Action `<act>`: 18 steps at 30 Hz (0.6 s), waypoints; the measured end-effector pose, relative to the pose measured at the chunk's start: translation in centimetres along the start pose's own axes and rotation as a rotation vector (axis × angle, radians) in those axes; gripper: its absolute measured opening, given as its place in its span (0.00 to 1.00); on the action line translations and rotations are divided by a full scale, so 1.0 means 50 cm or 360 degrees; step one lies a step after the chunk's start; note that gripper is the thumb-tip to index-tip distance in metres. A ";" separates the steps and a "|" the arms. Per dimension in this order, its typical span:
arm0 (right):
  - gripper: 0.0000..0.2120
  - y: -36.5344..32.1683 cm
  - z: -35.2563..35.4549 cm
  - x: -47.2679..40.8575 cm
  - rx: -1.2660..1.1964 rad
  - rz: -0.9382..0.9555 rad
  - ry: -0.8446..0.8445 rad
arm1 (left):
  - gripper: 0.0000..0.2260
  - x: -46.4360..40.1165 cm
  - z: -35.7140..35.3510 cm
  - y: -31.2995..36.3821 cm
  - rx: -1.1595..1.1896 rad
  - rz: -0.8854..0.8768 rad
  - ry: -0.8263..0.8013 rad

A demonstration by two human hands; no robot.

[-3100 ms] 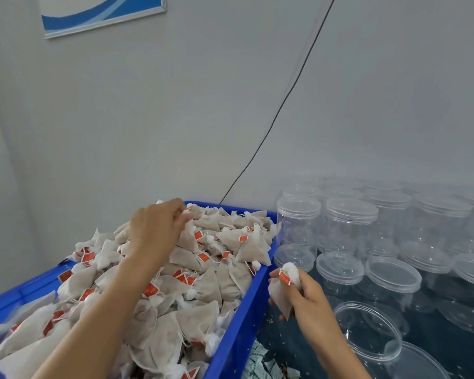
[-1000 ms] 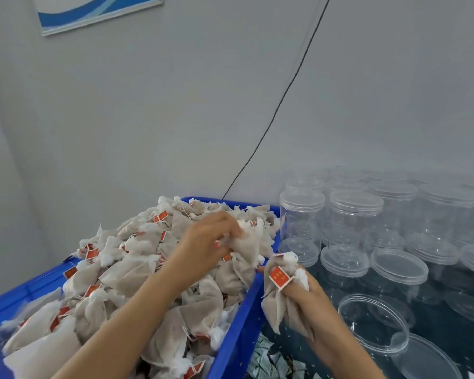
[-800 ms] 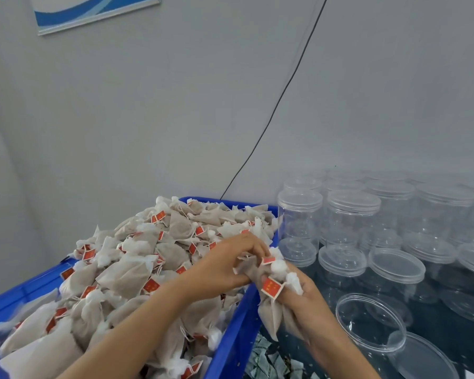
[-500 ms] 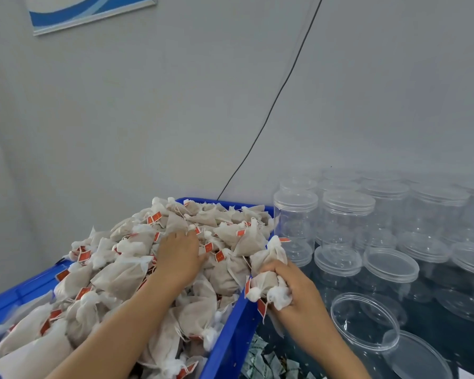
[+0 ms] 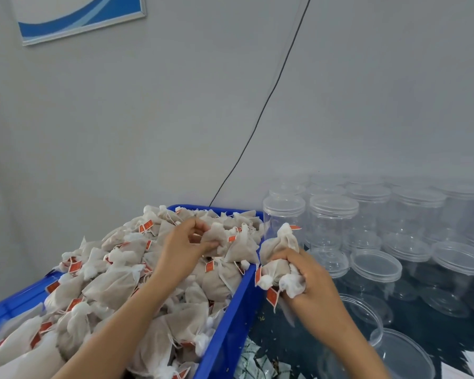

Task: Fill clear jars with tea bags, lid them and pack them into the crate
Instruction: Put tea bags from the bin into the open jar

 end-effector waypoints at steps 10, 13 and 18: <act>0.15 0.003 0.197 -0.005 0.0181 -0.0052 -0.0140 | 0.14 0.103 -0.184 0.156 0.0515 -0.0261 -0.0438; 0.15 0.027 0.261 0.009 0.0256 -0.0145 -0.0141 | 0.14 0.142 -0.255 0.167 0.0457 -0.0261 -0.0601; 0.22 0.068 0.325 0.016 0.0254 -0.0274 0.0050 | 0.22 0.216 -0.349 0.164 0.0272 -0.0166 -0.0978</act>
Point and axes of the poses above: each hand's wrist, its own x-axis away from the middle knuckle, its own z-axis out of the back of the hand, y = z × x, the point moved 6 cm from there along -x, towards the middle knuckle, and after that the axes turned 11 degrees about y, right-handed, at the moved point
